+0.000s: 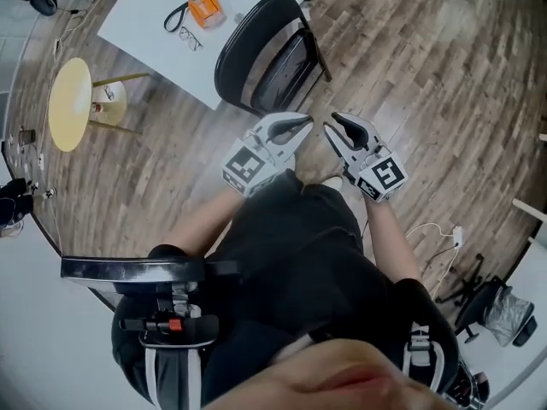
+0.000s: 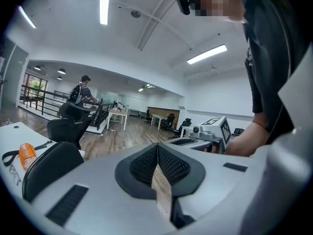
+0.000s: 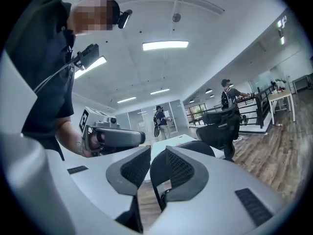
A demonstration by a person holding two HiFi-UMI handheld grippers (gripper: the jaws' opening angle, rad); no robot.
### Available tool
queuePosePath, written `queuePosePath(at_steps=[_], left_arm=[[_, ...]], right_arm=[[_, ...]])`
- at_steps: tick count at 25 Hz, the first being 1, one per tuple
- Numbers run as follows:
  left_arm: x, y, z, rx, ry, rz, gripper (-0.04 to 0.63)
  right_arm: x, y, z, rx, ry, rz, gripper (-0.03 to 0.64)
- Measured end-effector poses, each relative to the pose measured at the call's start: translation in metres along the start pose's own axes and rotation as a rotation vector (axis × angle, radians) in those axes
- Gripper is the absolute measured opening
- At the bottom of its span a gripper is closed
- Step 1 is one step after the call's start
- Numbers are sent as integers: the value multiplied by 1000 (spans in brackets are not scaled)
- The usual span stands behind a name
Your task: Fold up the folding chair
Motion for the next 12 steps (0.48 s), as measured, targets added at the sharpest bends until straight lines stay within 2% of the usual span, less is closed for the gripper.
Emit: queuePosePath(at_steps=[3, 7, 12], left_arm=[[-29, -4, 4, 11, -28, -9, 5], [-60, 3, 15, -11, -36, -9, 5], [-74, 10, 23, -44, -42, -1, 5]], right_arm=[[25, 33, 17, -16, 53, -11, 17], [53, 55, 39, -37, 78, 15, 8], [76, 60, 61, -75, 124, 70, 8]])
Point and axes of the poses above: the fingertips, and each gripper's own axes: y backward along the fingers, x to its left, z out of its top, the point moved 3 cm from there along y, backward along the fingers, and after that the axes turned 4 degrees about -y, right-handed, at the moved point
